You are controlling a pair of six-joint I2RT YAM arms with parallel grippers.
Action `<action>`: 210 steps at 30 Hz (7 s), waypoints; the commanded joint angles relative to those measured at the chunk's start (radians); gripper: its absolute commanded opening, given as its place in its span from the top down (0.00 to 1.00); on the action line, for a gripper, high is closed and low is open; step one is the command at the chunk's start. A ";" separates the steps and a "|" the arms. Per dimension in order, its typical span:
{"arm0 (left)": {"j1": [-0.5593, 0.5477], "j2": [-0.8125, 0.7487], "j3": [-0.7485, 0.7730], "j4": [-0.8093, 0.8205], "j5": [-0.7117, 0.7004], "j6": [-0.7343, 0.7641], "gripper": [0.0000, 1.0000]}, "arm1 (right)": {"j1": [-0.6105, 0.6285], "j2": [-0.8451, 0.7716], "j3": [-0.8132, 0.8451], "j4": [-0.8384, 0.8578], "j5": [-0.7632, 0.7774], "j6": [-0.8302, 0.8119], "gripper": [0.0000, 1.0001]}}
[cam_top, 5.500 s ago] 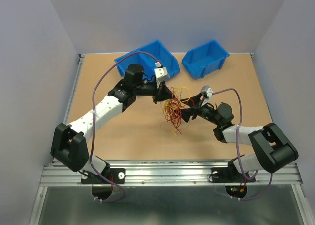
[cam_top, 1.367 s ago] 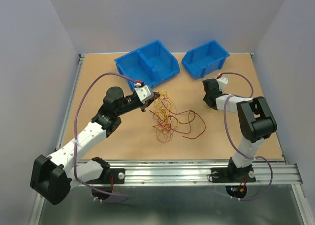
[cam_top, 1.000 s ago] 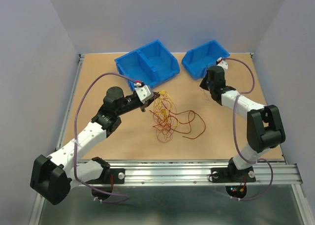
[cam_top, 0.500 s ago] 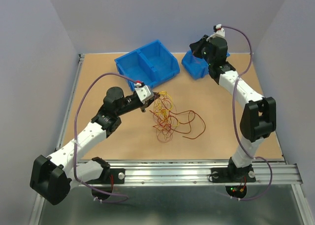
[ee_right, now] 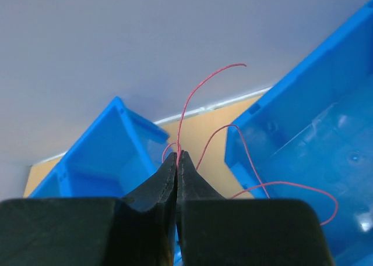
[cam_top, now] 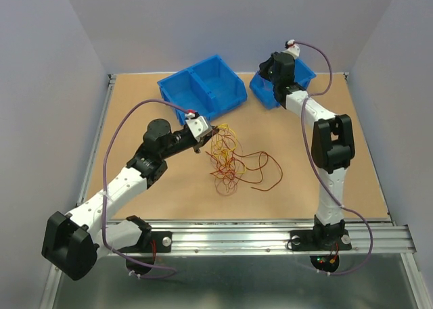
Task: Untangle the cables
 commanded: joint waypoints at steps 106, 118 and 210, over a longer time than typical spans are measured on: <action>-0.004 0.004 0.047 0.063 -0.281 -0.050 0.91 | 0.270 -1.029 -0.765 -0.455 0.403 -0.310 0.99; -0.003 -0.002 0.045 0.072 -0.379 -0.047 0.91 | 0.271 -0.902 -0.478 -0.322 0.395 -0.395 0.99; 0.011 -0.019 -0.075 -0.066 -0.002 0.289 0.80 | 0.092 0.519 0.763 -0.262 -0.628 -0.189 0.99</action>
